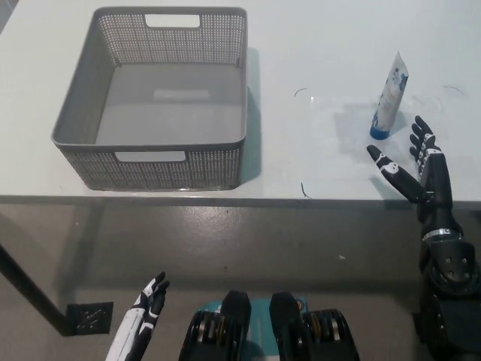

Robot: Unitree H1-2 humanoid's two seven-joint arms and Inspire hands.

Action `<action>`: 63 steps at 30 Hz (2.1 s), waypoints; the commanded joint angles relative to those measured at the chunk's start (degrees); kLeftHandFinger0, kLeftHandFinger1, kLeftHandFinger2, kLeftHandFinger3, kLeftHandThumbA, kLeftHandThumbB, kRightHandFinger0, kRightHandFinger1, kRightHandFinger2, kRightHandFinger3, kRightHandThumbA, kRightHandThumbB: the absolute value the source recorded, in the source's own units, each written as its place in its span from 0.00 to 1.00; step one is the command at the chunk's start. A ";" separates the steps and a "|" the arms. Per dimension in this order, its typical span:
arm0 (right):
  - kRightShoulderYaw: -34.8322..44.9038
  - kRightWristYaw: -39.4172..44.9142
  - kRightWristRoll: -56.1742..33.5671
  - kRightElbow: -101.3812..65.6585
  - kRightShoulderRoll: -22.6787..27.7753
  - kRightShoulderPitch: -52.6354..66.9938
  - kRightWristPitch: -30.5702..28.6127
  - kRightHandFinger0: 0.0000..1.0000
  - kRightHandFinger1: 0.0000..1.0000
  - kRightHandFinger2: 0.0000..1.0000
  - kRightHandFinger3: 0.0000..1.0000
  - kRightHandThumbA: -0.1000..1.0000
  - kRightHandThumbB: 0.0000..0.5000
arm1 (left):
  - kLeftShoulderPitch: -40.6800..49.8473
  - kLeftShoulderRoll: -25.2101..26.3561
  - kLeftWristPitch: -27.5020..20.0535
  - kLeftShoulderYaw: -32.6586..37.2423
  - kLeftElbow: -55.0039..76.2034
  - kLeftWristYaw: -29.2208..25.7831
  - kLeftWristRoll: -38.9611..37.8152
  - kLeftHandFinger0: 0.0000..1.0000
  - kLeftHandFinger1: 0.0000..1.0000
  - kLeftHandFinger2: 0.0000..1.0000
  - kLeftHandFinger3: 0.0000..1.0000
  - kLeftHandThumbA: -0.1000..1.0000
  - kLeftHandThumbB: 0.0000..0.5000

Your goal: Use the right hand to pick up a shampoo and place it into a container on the left side

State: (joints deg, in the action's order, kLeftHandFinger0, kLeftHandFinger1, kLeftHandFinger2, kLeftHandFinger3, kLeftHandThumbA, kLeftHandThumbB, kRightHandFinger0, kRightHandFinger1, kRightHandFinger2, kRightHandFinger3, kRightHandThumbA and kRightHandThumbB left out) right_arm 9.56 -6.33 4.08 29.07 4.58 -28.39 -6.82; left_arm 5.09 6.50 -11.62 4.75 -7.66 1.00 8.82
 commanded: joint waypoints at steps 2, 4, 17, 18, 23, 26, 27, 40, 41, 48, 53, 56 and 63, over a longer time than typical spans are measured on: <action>0.59 -2.18 -1.31 3.25 0.99 -4.98 -4.85 1.00 1.00 1.00 1.00 1.00 0.77 | 0.25 0.42 -2.46 -0.67 1.72 -0.41 -0.18 1.00 1.00 1.00 1.00 1.00 0.53; 0.43 -2.37 -1.22 3.99 1.09 -5.46 -4.87 1.00 1.00 1.00 1.00 1.00 0.78 | 0.25 0.38 -2.48 -0.73 1.69 -0.40 -0.24 1.00 1.00 1.00 1.00 1.00 0.53; -0.08 -3.16 -1.40 8.48 1.50 -8.26 -6.03 1.00 1.00 1.00 1.00 1.00 0.81 | 0.17 0.58 -3.41 -0.91 0.99 0.10 -0.82 1.00 1.00 1.00 1.00 1.00 0.52; -0.06 -3.10 -1.56 8.69 1.49 -8.41 -6.14 1.00 1.00 1.00 1.00 1.00 0.81 | 0.21 0.56 -3.38 -0.91 1.07 0.05 -0.72 1.00 1.00 1.00 1.00 1.00 0.51; 0.00 -3.17 -2.00 10.80 1.54 -9.75 -6.68 1.00 1.00 1.00 1.00 1.00 0.82 | 0.25 0.74 -3.71 -0.93 1.00 0.33 -1.01 1.00 1.00 1.00 1.00 1.00 0.52; 0.00 -3.60 -1.78 12.39 1.85 -10.89 -7.02 1.00 1.00 1.00 1.00 1.00 0.84 | 0.30 0.69 -3.61 -0.94 1.04 0.26 -0.91 1.00 1.00 1.00 1.00 1.00 0.55; 0.02 -3.50 -1.89 13.08 2.01 -11.37 -7.08 1.00 1.00 1.00 1.00 1.00 0.84 | 0.33 0.72 -3.69 -0.92 1.02 0.32 -0.93 1.00 1.00 1.00 1.00 1.00 0.55; -1.67 -6.13 0.38 22.06 3.42 -18.12 -7.34 1.00 1.00 1.00 1.00 1.00 0.88 | 1.08 0.79 -4.25 -0.74 1.23 0.71 -1.38 1.00 1.00 1.00 1.00 1.00 0.52; -1.89 -6.32 0.49 23.06 3.56 -18.77 -7.52 1.00 1.00 1.00 1.00 1.00 0.92 | 1.08 0.77 -4.28 -0.79 1.17 0.69 -1.43 1.00 1.00 1.00 1.00 1.00 0.53; -3.13 -7.58 0.46 29.84 4.43 -22.80 -8.52 1.00 1.00 1.00 1.00 1.00 0.86 | 1.05 0.86 -3.55 -0.81 2.00 1.00 -1.63 1.00 1.00 1.00 1.00 1.00 0.53; -3.82 -8.04 0.53 35.01 4.85 -25.48 -9.63 1.00 1.00 1.00 1.00 1.00 0.85 | 0.99 0.90 -3.64 -0.77 2.07 1.05 -1.68 1.00 1.00 1.00 1.00 1.00 0.55; -4.18 -8.24 0.35 37.62 4.94 -26.66 -10.77 1.00 1.00 1.00 1.00 0.99 0.81 | 0.91 0.99 -3.71 -0.79 2.08 1.23 -1.95 1.00 1.00 1.00 1.00 1.00 0.55; -4.71 -8.17 -0.04 42.85 5.49 -29.51 -11.29 1.00 1.00 1.00 1.00 0.98 0.76 | 0.69 1.11 -3.40 -0.79 2.16 1.50 -2.06 1.00 1.00 1.00 1.00 1.00 0.55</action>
State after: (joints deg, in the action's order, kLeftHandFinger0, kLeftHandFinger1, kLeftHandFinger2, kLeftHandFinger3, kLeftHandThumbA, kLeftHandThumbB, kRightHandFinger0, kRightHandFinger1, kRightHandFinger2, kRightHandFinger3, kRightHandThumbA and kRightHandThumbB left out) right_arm 5.49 -13.24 3.95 70.70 8.25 -53.12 -14.62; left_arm 6.14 6.86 -13.49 4.10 -7.42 1.66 7.79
